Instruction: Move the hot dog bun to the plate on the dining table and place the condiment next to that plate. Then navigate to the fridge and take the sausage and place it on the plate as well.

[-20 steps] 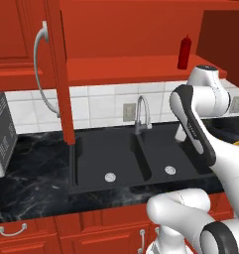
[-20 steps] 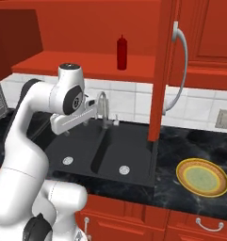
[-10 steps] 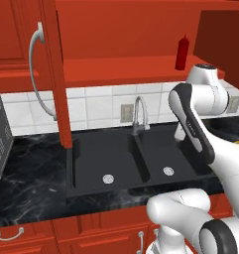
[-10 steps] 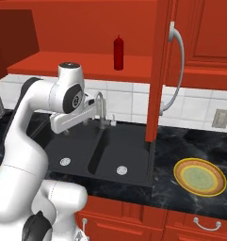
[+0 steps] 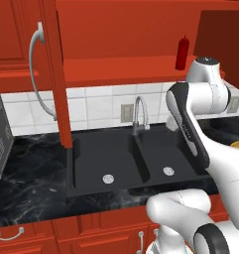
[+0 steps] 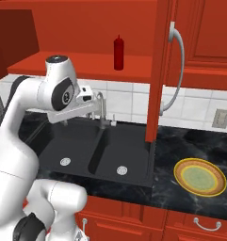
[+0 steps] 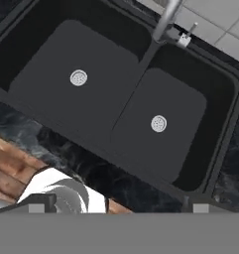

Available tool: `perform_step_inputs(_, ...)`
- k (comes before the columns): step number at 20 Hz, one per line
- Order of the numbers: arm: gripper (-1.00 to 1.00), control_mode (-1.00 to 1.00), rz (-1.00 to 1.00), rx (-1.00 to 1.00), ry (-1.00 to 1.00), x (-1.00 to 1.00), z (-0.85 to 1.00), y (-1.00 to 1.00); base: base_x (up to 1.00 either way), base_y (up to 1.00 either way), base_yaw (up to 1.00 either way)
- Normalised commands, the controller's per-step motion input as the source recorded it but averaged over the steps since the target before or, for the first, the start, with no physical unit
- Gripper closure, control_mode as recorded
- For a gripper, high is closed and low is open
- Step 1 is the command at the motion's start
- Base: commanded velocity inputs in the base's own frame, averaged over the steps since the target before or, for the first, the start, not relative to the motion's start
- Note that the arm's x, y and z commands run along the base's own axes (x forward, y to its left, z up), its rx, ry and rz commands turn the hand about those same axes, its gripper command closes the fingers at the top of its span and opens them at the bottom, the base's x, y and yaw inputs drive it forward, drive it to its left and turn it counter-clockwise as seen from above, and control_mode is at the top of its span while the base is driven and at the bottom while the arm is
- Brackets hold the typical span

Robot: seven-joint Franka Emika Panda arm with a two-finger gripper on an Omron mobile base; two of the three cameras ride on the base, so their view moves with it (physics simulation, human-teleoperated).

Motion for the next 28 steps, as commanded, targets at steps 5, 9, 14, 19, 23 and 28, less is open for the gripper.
perform_step_inputs(5,-1.0,-1.0,-0.58,0.0,-0.27,0.05,0.88,0.0,0.0,0.0,0.0)
perform_step_inputs(9,-1.0,-1.0,-0.42,0.0,-0.32,0.08,0.96,0.0,0.0,0.0,0.0)
perform_step_inputs(14,-1.0,-1.0,-0.34,0.01,-0.32,0.2,0.88,-0.02,0.0,0.0,0.0)
perform_step_inputs(19,-1.0,-1.0,-0.18,0.08,-0.13,0.2,0.78,-0.24,0.0,0.0,0.0)
perform_step_inputs(23,-1.0,-1.0,-0.03,0.09,0.0,0.44,0.39,-0.26,0.0,0.0,0.0)
perform_step_inputs(28,-1.0,-1.0,0.02,0.01,0.01,0.88,0.0,-0.11,0.0,0.0,0.0)
